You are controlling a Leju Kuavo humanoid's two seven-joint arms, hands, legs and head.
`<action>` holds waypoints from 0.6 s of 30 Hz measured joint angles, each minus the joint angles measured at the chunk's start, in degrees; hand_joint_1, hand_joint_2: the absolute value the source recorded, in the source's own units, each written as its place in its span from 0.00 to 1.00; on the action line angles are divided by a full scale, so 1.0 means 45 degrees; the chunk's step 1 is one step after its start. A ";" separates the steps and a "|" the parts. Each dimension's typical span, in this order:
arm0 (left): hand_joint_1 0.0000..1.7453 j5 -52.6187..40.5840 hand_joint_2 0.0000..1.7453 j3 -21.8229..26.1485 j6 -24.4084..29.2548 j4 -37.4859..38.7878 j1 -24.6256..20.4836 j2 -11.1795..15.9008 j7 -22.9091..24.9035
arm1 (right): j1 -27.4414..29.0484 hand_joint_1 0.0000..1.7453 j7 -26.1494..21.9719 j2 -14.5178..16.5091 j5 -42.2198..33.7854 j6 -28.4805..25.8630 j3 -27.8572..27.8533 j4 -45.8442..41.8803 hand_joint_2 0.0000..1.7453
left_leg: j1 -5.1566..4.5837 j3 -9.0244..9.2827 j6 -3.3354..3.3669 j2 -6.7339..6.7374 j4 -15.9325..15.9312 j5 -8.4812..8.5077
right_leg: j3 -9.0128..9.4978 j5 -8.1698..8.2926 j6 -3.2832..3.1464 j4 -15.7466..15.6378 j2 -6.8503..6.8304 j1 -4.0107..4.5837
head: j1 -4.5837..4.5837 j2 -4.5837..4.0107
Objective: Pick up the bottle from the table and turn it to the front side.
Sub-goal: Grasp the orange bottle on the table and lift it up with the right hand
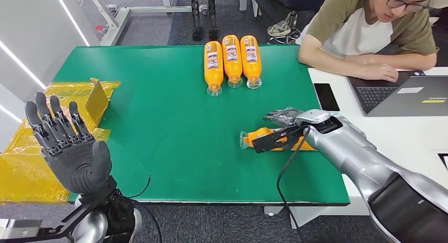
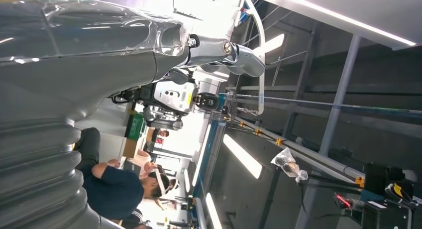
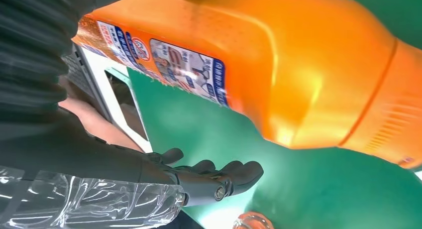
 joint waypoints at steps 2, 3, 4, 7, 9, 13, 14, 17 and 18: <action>0.00 -0.0002 1.00 0.0013 -0.0002 -0.0002 0.0003 0.0000 0.0000 | -0.0039 0.00 0.0049 -0.0063 -0.0015 0.0065 0.0106 -0.0010 1.00 | 0.0000 0.0000 0.0000 0.0000 0.0000 0.0000 | 0.0000 0.0000 0.0000 0.0000 0.0000 0.0000 | 0.0000 0.0000; 0.00 -0.0004 1.00 0.0022 -0.0005 -0.0010 0.0008 0.0000 0.0000 | -0.0077 0.00 0.0076 -0.0097 -0.0050 0.0142 0.0178 -0.0012 1.00 | 0.0000 0.0000 0.0000 0.0000 0.0000 0.0000 | 0.0000 0.0000 0.0000 0.0001 0.0000 0.0000 | -0.0001 0.0000; 0.00 -0.0004 1.00 0.0034 -0.0006 -0.0022 0.0013 0.0000 0.0000 | -0.0127 0.00 0.0098 -0.0139 -0.0109 0.0245 0.0266 -0.0018 1.00 | 0.0000 0.0000 0.0000 0.0001 0.0000 0.0000 | 0.0000 0.0000 0.0000 0.0001 0.0000 0.0000 | -0.0001 0.0000; 0.00 -0.0008 1.00 0.0129 -0.0005 -0.0051 0.0021 0.0000 0.0000 | -0.0315 0.00 0.0163 -0.0243 -0.0295 0.0543 0.0585 -0.0042 1.00 | 0.0001 0.0001 0.0000 0.0000 0.0000 0.0001 | 0.0000 0.0000 0.0000 0.0002 0.0000 0.0001 | -0.0001 0.0000; 0.00 -0.0010 1.00 0.0212 -0.0001 -0.0069 0.0024 0.0000 0.0000 | -0.0390 0.00 0.0190 -0.0303 -0.0404 0.0617 0.0830 -0.0039 1.00 | 0.0001 0.0001 0.0000 -0.0003 0.0000 0.0001 | 0.0000 0.0000 0.0000 0.0002 -0.0002 0.0002 | -0.0001 0.0000; 0.00 -0.0006 1.00 0.0304 0.0063 -0.0154 0.0039 0.0000 0.0000 | -0.0345 0.00 0.0269 -0.0415 -0.0803 0.0515 0.1216 0.0107 1.00 | -0.0001 0.0001 0.0000 -0.0001 0.0000 0.0000 | 0.0000 0.0000 0.0000 -0.0002 -0.0001 0.0002 | 0.0000 0.0000; 0.00 -0.0005 1.00 0.0327 0.0086 -0.0182 0.0052 0.0000 0.0000 | -0.0267 0.00 0.0304 -0.0442 -0.0950 0.0407 0.1282 0.0195 1.00 | -0.0001 0.0001 0.0001 -0.0003 0.0000 0.0000 | 0.0001 -0.0001 0.0001 -0.0004 -0.0002 0.0002 | 0.0000 0.0000; 0.00 0.0000 1.00 0.0384 0.0170 -0.0250 0.0098 0.0000 0.0000 | 0.0239 0.00 0.0443 -0.0497 -0.1282 -0.0265 0.1377 0.0562 1.00 | -0.0001 -0.0002 0.0005 -0.0016 0.0000 -0.0003 | 0.0006 -0.0008 0.0012 -0.0010 -0.0013 0.0002 | 0.0001 0.0000; 0.00 0.0007 1.00 0.0404 0.0208 -0.0257 0.0113 0.0000 0.0000 | 0.0452 0.00 0.0503 -0.0499 -0.1348 -0.0545 0.1384 0.0711 1.00 | -0.0001 -0.0004 0.0007 -0.0019 -0.0001 -0.0005 | 0.0007 -0.0010 0.0015 -0.0010 -0.0016 0.0002 | 0.0000 0.0000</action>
